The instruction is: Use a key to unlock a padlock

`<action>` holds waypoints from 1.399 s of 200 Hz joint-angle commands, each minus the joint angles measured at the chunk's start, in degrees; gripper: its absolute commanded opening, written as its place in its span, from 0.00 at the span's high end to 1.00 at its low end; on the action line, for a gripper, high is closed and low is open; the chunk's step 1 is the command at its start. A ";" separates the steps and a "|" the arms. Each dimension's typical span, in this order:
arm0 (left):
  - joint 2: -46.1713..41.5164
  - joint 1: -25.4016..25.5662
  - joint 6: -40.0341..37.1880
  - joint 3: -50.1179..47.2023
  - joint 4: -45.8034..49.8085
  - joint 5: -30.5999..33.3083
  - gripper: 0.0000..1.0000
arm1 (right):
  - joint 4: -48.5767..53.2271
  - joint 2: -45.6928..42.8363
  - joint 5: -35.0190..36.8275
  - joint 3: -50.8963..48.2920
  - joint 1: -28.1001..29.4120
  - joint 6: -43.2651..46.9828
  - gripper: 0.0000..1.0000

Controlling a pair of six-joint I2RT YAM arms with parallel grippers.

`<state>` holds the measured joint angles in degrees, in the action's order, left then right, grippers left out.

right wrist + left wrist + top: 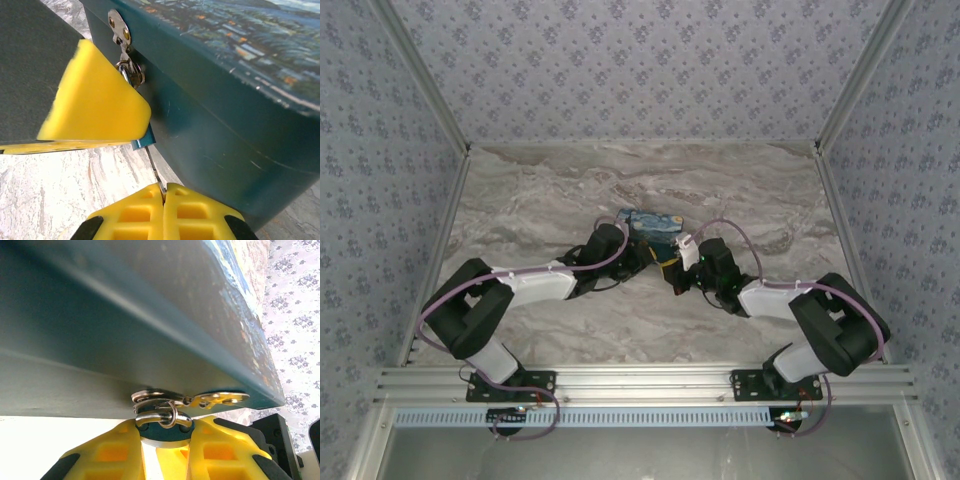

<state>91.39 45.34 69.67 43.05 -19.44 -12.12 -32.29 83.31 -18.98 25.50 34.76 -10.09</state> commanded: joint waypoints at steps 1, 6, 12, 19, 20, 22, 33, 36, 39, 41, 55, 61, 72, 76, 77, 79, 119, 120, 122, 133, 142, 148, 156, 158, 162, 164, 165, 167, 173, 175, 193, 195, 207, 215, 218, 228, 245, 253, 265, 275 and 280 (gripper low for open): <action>0.19 1.83 -1.18 1.90 -2.14 -6.43 0.91 | -6.30 -0.12 -3.28 3.84 0.67 -0.33 1.00; 0.27 1.85 -1.24 1.92 -2.07 -6.45 0.91 | -6.30 -0.12 -2.90 3.72 0.61 -0.16 1.00; 0.37 1.85 -1.31 1.92 -1.88 -6.43 0.91 | -6.29 -0.25 -2.68 3.60 0.57 -0.03 1.00; 0.31 1.79 -1.60 1.87 -1.68 -6.25 0.91 | -6.29 -0.38 -2.76 3.60 0.33 -0.02 1.00; 0.29 1.78 -1.66 1.87 -1.62 -6.25 0.91 | -6.29 -0.40 -2.79 3.60 0.32 -0.02 1.00; 0.28 1.84 -1.74 1.87 -1.56 -6.21 0.91 | -6.29 -0.49 -2.92 3.51 0.20 -0.02 1.00; 0.23 1.85 -2.34 1.78 -1.33 -5.99 0.91 | -6.44 -0.66 -3.66 3.50 -0.25 -0.27 1.00; 0.20 1.83 -2.51 1.73 -1.32 -5.99 0.91 | -6.46 -0.69 -4.00 3.51 -0.37 -0.43 1.00; 0.27 1.80 -2.68 1.65 -1.38 -6.03 0.91 | -6.53 -0.67 -4.35 3.55 -0.52 -0.52 1.00; 0.23 1.80 -2.76 1.66 -1.43 -6.00 0.91 | -6.55 -0.55 -4.54 3.47 -0.60 -0.61 1.00; 0.29 1.81 -3.73 1.67 -1.37 -5.90 0.91 | -6.47 -0.56 -5.85 3.60 -1.11 -0.94 1.00; 0.30 1.85 -4.07 1.63 -1.26 -5.82 0.91 | -6.54 -0.61 -6.46 3.51 -1.39 -1.19 1.00; 0.28 1.82 -4.57 1.86 -0.61 -5.43 0.91 | -6.58 -0.69 -7.27 3.38 -1.58 -1.50 1.00; 0.28 1.79 -4.63 1.80 -0.43 -5.31 0.91 | -6.56 -0.67 -7.56 3.40 -1.60 -1.59 1.00; 0.28 1.78 -4.67 1.74 -0.43 -5.25 0.91 | -6.55 -0.68 -7.60 3.41 -1.62 -1.60 1.00; 0.28 1.81 -4.71 1.77 -0.44 -5.21 0.91 | -6.51 -0.62 -7.66 3.31 -1.63 -1.60 1.00; 0.45 1.81 -4.41 1.77 -1.60 -5.06 0.91 | -4.81 -0.09 -8.99 3.47 -1.65 -1.52 1.00; 0.45 1.83 -4.39 1.77 -1.63 -5.04 0.91 | -4.80 -0.08 -8.89 3.49 -1.64 -1.52 1.00; 0.45 1.83 -4.37 1.78 -1.60 -5.05 0.91 | -4.73 -0.08 -8.79 3.50 -1.70 -1.52 1.00; 0.39 1.78 -4.30 1.86 -1.67 -5.17 0.91 | -5.04 0.08 -8.17 3.20 -1.66 -1.51 1.00; 0.28 1.85 -4.34 1.95 -1.62 -5.36 0.91 | -5.30 0.10 -7.66 3.00 -1.66 -1.51 1.00; 0.28 1.85 -4.25 1.90 -1.65 -5.37 0.91 | -5.41 0.06 -7.35 3.15 -1.65 -1.52 1.00; 0.23 1.80 -4.21 1.85 -1.58 -5.42 0.91 | -5.56 0.14 -7.17 3.38 -1.70 -1.51 1.00; 0.20 1.84 -4.20 1.86 -1.63 -5.49 0.91 | -5.58 0.13 -7.13 3.45 -1.60 -1.51 1.00; 0.20 1.85 -4.12 1.86 -1.60 -5.56 0.91 | -5.60 0.17 -7.03 3.58 -1.55 -1.45 1.00; 0.19 1.79 -4.06 1.86 -1.57 -5.62 0.91 | -5.59 0.19 -7.03 3.67 -1.50 -1.39 1.00; 0.23 1.78 -4.04 1.86 -1.57 -5.67 0.91 | -5.59 0.19 -7.03 3.67 -1.50 -1.39 1.00; 0.20 1.79 -4.02 1.84 -1.63 -5.64 0.91 | -5.59 0.14 -7.03 3.88 -1.42 -1.31 1.00; 0.21 1.93 -4.00 1.82 -1.71 -5.72 0.91 | -5.46 0.26 -6.94 4.33 -1.16 -1.13 1.00; 0.19 1.92 -3.95 1.79 -1.73 -5.77 0.91 | -5.38 0.34 -6.88 4.48 -1.01 -1.02 1.00; 0.28 1.98 -3.58 1.93 -2.00 -5.95 0.91 | -3.60 1.10 -6.26 6.33 0.57 0.43 1.00; 0.30 1.97 -3.51 1.95 -2.00 -5.98 0.91 | -3.42 1.23 -6.07 6.59 0.72 0.60 1.00; 0.41 2.02 -3.44 2.16 -2.07 -6.06 0.91 | -3.63 2.00 -5.64 7.19 1.43 0.77 1.00; 0.50 1.97 -3.46 2.13 -2.01 -5.99 0.91 | -4.45 2.29 -5.48 7.12 1.45 0.55 1.00; 0.53 2.00 -3.54 2.13 -1.99 -5.99 0.92 | -4.71 2.34 -5.38 7.19 1.32 0.45 1.00; 0.76 2.03 -3.55 2.00 -1.70 -5.86 0.91 | -5.84 2.35 -5.31 7.17 1.18 -0.08 1.00; 1.45 2.02 -3.23 1.78 -2.07 -6.02 0.91 | -6.42 2.14 -5.85 7.79 1.09 -0.46 1.00; 1.92 2.02 -2.89 1.65 -2.73 -6.57 0.91 | -6.16 2.06 -6.11 8.23 1.07 -0.46 1.00; 2.42 2.11 -2.63 1.78 -3.31 -7.01 0.91 | -5.65 2.08 -5.91 8.59 1.06 -0.16 1.00; 2.56 2.04 -2.79 1.78 -3.37 -7.04 0.91 | -5.21 2.06 -5.57 8.67 0.92 -0.02 1.00; 2.48 2.04 -2.93 1.78 -3.27 -6.88 0.91 | -4.95 2.09 -5.46 8.60 0.77 -0.02 1.00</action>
<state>92.38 45.36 67.11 43.16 -20.45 -12.16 -29.63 85.84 -21.39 29.26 34.48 -10.92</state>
